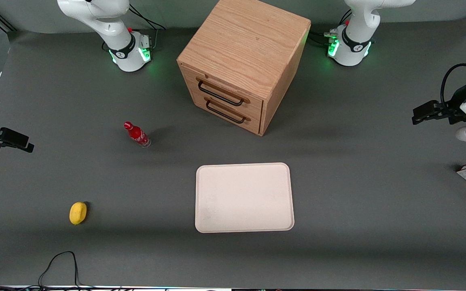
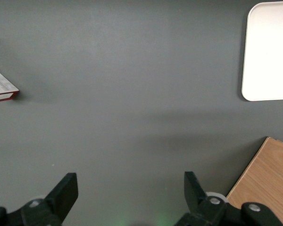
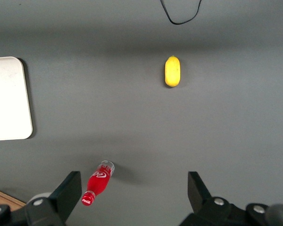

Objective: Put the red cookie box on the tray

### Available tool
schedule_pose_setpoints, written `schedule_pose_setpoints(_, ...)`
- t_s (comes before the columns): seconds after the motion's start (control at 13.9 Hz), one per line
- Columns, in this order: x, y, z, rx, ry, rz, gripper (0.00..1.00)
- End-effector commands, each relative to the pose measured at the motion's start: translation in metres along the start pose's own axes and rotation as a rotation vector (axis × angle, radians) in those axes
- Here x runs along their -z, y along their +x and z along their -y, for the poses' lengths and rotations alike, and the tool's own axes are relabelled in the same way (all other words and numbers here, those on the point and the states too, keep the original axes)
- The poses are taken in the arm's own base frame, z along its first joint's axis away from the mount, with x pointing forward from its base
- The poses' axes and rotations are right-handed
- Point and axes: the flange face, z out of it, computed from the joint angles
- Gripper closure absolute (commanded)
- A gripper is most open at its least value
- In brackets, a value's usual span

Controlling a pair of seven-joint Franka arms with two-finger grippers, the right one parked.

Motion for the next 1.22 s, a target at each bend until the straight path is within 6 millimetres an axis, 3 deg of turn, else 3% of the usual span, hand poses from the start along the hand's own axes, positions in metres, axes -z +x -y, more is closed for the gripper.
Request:
schedule_pose_setpoints(0.0, 0.008, -0.005, 0.001, -0.004, 0.007, -0.011, 0.00)
schedule_pose_setpoints(0.36, 0.004, -0.004, 0.010, 0.009, 0.025, 0.002, 0.00)
schedule_pose_setpoints(0.5, -0.005, 0.001, 0.033, 0.039, 0.082, 0.018, 0.00)
schedule_pose_setpoints(0.65, -0.018, 0.008, 0.079, 0.036, 0.093, 0.038, 0.00)
schedule_pose_setpoints(0.86, -0.022, 0.023, 0.166, 0.027, 0.080, 0.029, 0.00)
schedule_pose_setpoints(1.15, -0.045, 0.044, 0.281, 0.059, 0.077, -0.007, 0.00)
